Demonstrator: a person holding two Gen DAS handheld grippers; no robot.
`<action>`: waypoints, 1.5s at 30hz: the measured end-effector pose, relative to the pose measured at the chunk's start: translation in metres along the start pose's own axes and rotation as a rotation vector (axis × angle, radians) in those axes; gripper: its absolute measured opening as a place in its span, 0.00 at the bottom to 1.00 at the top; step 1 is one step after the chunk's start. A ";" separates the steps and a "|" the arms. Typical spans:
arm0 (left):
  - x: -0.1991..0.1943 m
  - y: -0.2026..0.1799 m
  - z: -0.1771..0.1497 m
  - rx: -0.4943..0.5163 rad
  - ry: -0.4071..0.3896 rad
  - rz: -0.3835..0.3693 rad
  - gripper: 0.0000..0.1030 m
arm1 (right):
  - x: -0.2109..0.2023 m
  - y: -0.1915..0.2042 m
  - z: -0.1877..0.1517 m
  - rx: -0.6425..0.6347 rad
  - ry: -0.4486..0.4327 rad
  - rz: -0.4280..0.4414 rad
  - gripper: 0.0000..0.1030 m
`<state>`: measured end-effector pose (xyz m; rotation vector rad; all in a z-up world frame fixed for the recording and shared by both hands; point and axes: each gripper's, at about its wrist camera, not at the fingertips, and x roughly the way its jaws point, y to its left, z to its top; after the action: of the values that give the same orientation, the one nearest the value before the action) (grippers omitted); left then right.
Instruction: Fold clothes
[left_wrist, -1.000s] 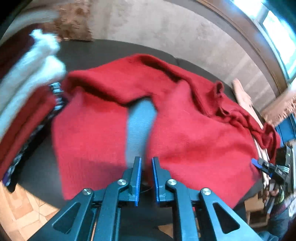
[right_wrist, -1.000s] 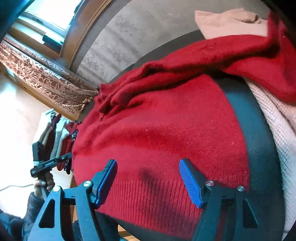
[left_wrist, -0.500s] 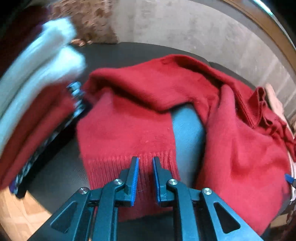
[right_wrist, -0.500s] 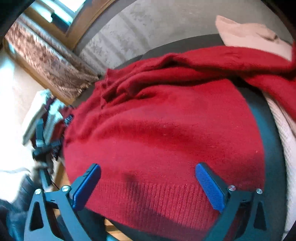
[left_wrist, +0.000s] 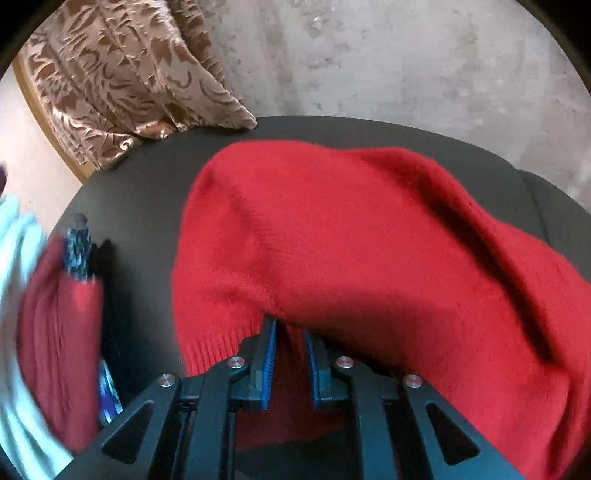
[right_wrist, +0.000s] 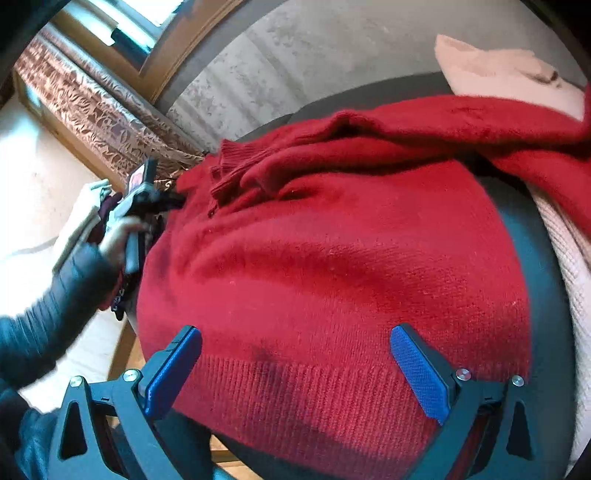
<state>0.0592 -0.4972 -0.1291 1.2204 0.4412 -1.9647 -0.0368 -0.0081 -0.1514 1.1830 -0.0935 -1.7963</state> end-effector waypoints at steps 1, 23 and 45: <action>-0.007 0.007 -0.002 -0.024 0.006 -0.037 0.11 | 0.000 0.003 -0.002 -0.016 -0.006 -0.017 1.00; -0.105 0.031 -0.196 -0.074 -0.001 -0.650 0.25 | 0.104 0.155 0.063 -1.087 -0.053 -0.466 0.66; -0.097 0.023 -0.195 -0.104 0.030 -0.720 0.29 | 0.114 0.039 0.326 -0.406 -0.202 -0.574 0.48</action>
<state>0.2188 -0.3472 -0.1363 1.1123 1.1033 -2.4682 -0.2633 -0.2449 -0.0360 0.7739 0.5205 -2.2881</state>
